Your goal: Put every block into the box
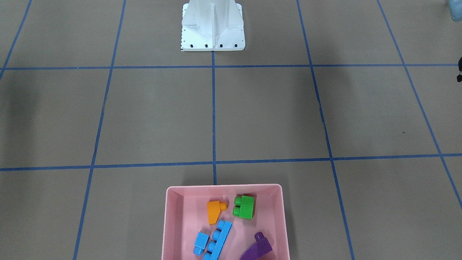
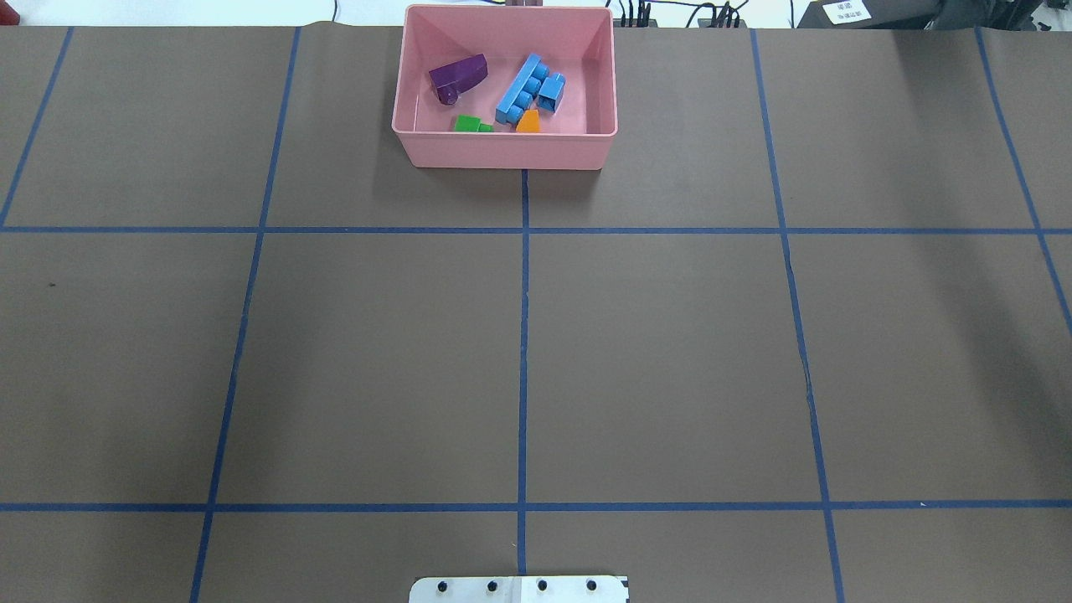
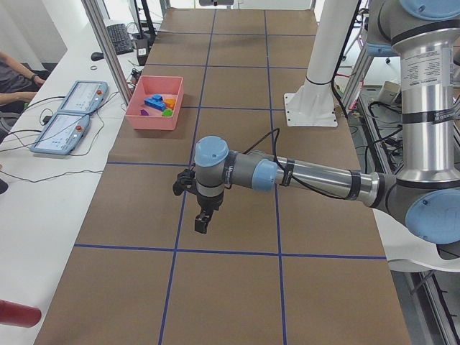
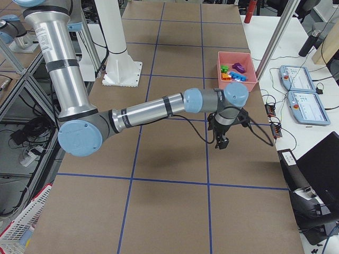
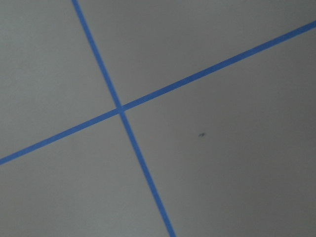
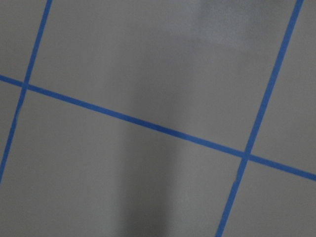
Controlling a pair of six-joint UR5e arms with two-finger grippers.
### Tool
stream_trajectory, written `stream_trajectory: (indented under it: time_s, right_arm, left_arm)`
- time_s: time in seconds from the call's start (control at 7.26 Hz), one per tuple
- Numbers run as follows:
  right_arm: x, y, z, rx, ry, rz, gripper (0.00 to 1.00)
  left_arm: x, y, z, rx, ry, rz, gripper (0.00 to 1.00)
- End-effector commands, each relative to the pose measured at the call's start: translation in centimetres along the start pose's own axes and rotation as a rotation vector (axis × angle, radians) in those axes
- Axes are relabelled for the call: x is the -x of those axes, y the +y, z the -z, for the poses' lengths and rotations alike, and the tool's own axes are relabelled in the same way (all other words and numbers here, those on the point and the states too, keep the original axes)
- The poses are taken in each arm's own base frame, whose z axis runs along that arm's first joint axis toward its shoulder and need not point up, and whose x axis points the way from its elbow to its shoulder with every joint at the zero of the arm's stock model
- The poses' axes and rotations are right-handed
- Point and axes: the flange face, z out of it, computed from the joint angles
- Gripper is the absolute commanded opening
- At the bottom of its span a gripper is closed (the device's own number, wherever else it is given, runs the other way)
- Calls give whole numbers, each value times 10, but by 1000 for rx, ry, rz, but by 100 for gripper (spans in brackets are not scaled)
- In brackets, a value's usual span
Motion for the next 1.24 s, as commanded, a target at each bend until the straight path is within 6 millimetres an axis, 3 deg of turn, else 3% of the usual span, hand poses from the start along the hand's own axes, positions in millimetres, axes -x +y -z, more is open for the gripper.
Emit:
stream_trajectory:
  time_s: [0.0, 0.14, 0.41, 1.1]
  right_arm:
    - [-34, 52, -19, -16, 14, -27, 100]
    - [-51, 71, -8, -37, 22, -70, 100]
    - [-41, 100, -5, -46, 26, -150, 100]
    - [-33, 88, 9, -119, 121, -251, 100]
  left_arm:
    - [32, 24, 2, -22, -15, 52, 100]
    - [36, 26, 3, -26, -16, 63, 100]
    - [41, 36, -5, 13, -9, 101, 100]
    - [40, 35, -9, 42, 18, 137, 100]
